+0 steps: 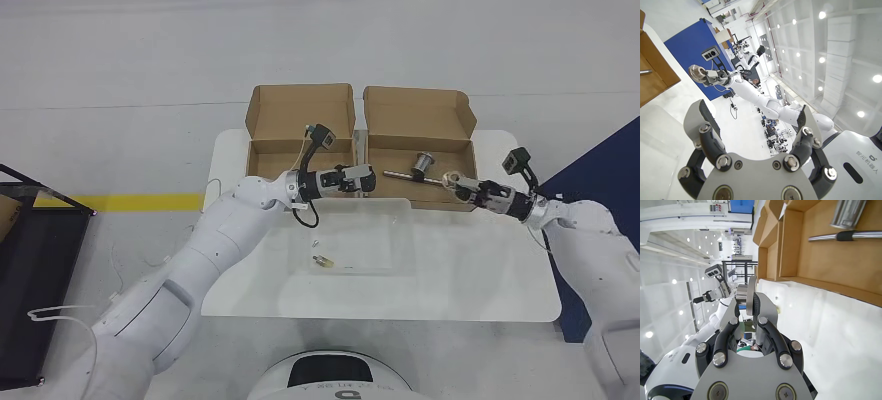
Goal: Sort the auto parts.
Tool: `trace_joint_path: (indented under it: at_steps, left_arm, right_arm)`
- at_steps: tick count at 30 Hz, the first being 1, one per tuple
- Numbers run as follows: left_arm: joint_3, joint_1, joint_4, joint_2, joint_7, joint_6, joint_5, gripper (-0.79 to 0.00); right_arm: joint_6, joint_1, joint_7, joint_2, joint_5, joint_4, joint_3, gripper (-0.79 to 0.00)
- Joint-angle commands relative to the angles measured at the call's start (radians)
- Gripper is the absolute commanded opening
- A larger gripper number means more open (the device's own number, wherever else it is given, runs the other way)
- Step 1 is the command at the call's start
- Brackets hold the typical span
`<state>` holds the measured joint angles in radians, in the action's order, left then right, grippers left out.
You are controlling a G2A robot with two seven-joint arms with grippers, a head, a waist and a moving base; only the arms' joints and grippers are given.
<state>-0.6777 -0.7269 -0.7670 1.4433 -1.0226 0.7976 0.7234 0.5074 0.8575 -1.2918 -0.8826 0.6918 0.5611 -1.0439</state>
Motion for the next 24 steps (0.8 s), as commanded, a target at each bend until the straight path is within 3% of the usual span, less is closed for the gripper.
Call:
trace_joint_path:
  at_steps: [1, 12, 19, 24]
  left_arm:
    - [0.0, 0.0, 0.0, 0.0, 0.0, 0.0, 0.0, 0.0]
    - [0.0, 0.0, 0.0, 0.0, 0.0, 0.0, 0.0, 0.0]
    - [0.0, 0.0, 0.0, 0.0, 0.0, 0.0, 0.0, 0.0]
    - [0.0, 0.0, 0.0, 0.0, 0.0, 0.0, 0.0, 0.0]
  right_arm:
    - [-0.026, -0.05, 0.044, -0.021, -0.057, -0.069, 0.035, -0.785]
    - [-0.163, -0.196, 0.292, -0.107, -0.266, -0.259, 0.149, -0.785]
    - [-0.243, -0.224, 0.335, -0.144, -0.326, -0.305, 0.18, -0.785]
    - [-0.255, -0.238, 0.349, -0.159, -0.345, -0.326, 0.184, -0.668]
